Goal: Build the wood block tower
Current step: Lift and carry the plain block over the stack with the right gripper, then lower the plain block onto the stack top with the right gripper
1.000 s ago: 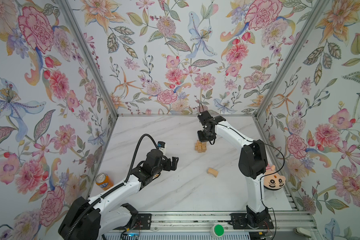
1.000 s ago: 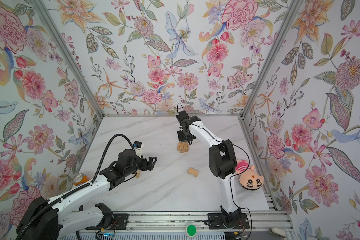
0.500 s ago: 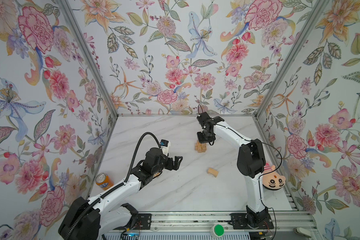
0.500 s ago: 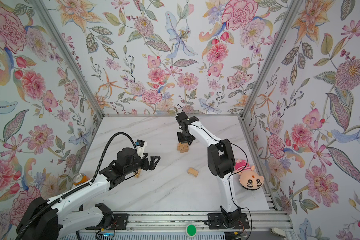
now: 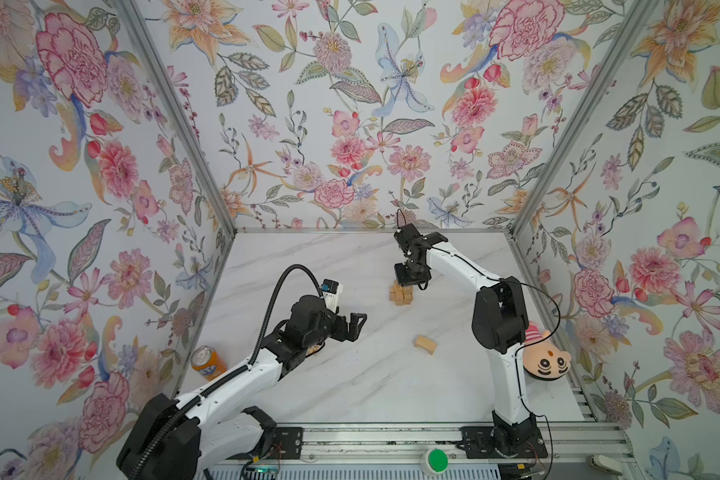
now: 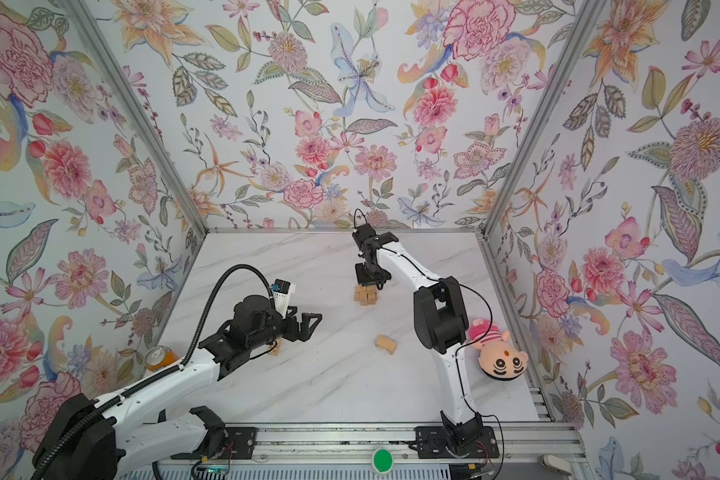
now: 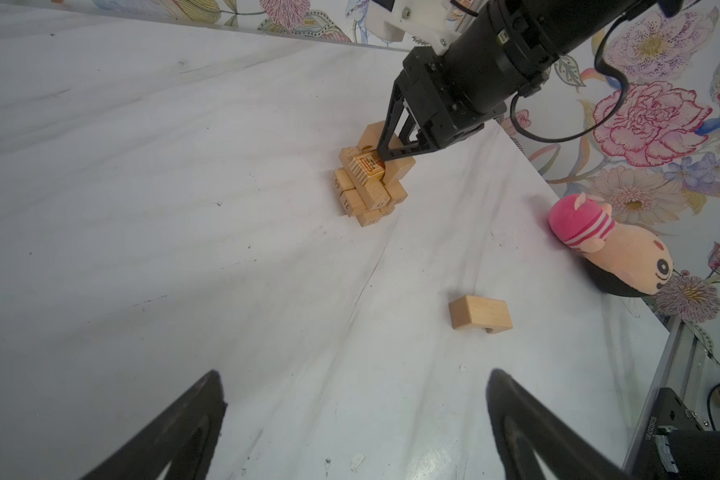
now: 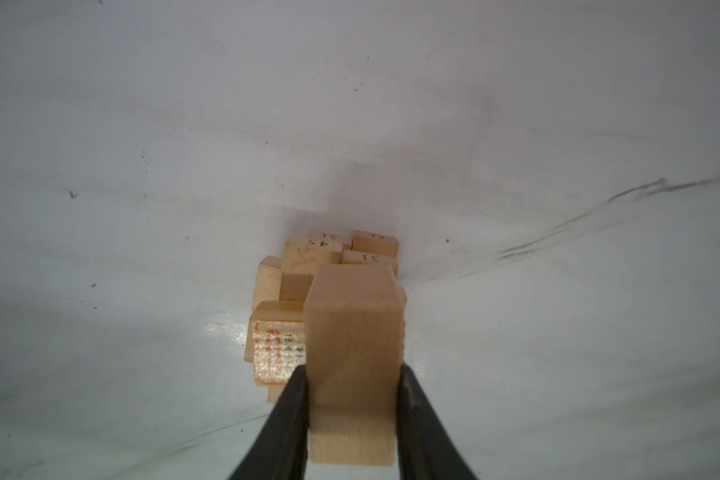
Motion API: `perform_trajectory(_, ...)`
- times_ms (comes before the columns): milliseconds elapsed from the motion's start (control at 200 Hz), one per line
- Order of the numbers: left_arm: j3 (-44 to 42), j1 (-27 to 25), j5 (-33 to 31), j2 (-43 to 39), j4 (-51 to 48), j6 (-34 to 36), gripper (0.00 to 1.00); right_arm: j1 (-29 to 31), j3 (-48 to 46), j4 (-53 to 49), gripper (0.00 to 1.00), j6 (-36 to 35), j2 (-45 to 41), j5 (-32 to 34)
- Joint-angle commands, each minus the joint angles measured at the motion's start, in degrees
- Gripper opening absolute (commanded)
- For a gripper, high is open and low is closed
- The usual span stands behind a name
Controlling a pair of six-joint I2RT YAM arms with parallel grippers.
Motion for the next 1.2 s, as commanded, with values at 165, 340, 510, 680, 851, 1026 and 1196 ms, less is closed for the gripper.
perform_trajectory(165, 1.5, -0.2, 0.3, 0.3, 1.0, 1.4, 0.99, 0.0, 1.7, -1.7, 0.33, 1.3, 1.1, -0.5)
perform_trajectory(340, 1.3, -0.2, 0.0, -0.1, 0.8, 1.3, 0.99, 0.3, 1.8, -1.9, 0.33, 1.7, 0.9, -0.5)
perform_trajectory(510, 1.1, -0.2, -0.4, -0.1, 0.6, 1.4, 0.99, 0.5, 2.3, -2.4, 0.33, 2.0, 0.8, -0.8)
perform_trajectory(680, 0.8, -0.2, -0.4, -0.5, 0.5, 1.3, 0.99, 0.7, 2.5, -2.9, 0.33, 2.3, 1.0, -0.9)
perform_trajectory(851, 0.4, -0.2, -0.6, -1.1, 0.5, 1.4, 0.99, 0.7, 2.2, -3.3, 0.33, 2.5, 1.2, -1.0)
perform_trajectory(1026, 0.0, -0.3, -0.7, -1.8, 0.2, 1.5, 0.99, 0.8, 2.4, -3.5, 0.33, 2.8, 1.7, -1.1)
perform_trajectory(1196, -0.4, -0.2, -1.1, -2.6, 0.1, 1.5, 0.99, 1.0, 2.2, -3.8, 0.33, 3.1, 1.7, -0.9)
